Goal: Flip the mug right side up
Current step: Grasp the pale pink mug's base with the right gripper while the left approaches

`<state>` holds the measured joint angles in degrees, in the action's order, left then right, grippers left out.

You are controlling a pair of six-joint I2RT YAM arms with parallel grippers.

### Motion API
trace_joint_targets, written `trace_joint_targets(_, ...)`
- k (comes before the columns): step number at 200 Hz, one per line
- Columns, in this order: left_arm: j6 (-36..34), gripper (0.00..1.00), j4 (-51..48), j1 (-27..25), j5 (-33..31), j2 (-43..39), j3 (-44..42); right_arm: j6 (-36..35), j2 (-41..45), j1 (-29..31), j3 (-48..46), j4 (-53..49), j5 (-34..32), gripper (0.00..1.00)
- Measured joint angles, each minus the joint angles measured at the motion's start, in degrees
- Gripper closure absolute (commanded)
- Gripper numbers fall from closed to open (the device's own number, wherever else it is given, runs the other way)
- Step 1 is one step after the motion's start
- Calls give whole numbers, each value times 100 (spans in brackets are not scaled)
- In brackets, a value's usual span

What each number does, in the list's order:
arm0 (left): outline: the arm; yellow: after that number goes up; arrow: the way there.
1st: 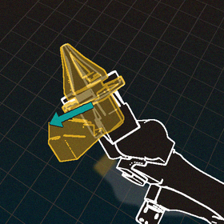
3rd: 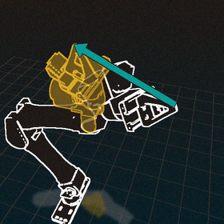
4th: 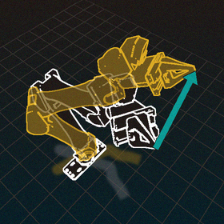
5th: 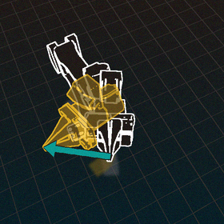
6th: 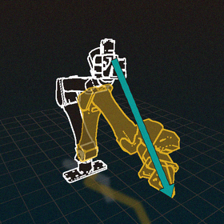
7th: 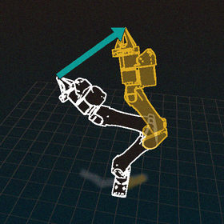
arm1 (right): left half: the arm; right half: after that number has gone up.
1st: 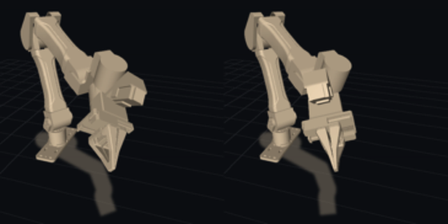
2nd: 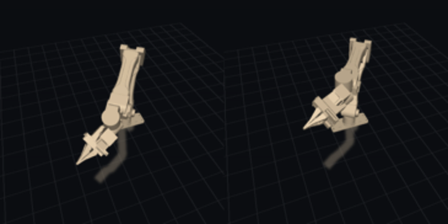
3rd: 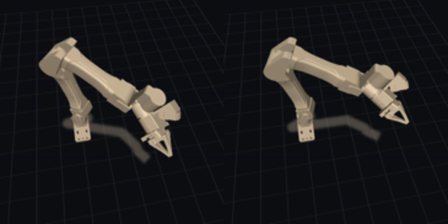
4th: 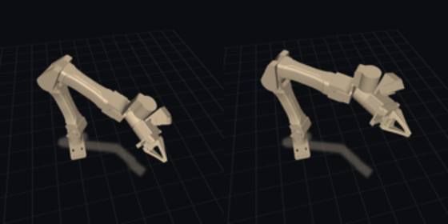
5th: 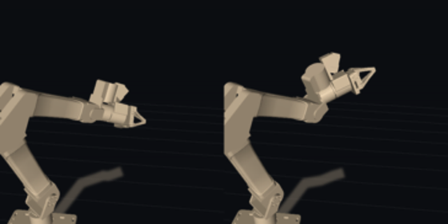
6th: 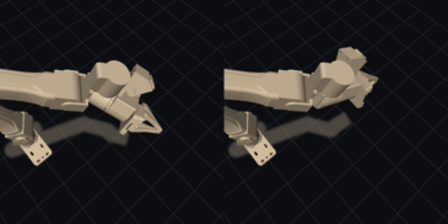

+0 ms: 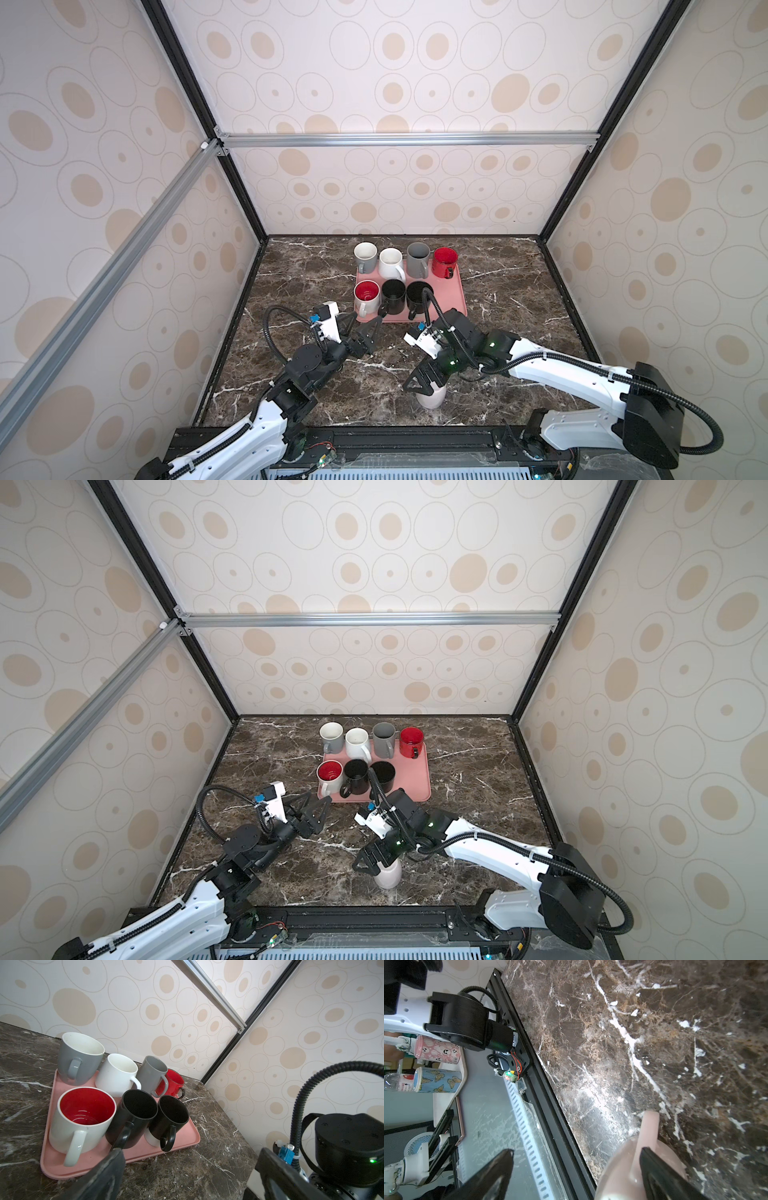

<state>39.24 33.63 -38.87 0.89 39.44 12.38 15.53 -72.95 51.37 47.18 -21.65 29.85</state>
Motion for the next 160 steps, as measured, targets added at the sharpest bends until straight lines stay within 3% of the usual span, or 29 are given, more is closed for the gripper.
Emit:
trace_joint_targets(28, -168, 11, -361, 0, 321, 343, 321, -68, 120, 0, 177, -317, -662, 3)
trace_joint_targets(64, -326, 10, -981, 4, 662, 754, 754, -203, 389, 61, 404, -1073, -1631, 2)
trace_joint_targets(112, -326, 8, -1285, 4, 708, 623, 748, -125, 431, 894, 400, -1867, -2728, 3)
trace_joint_targets(160, -326, 8, -1314, 4, 713, 658, 748, -107, 142, 970, 299, -2011, -3287, 15)
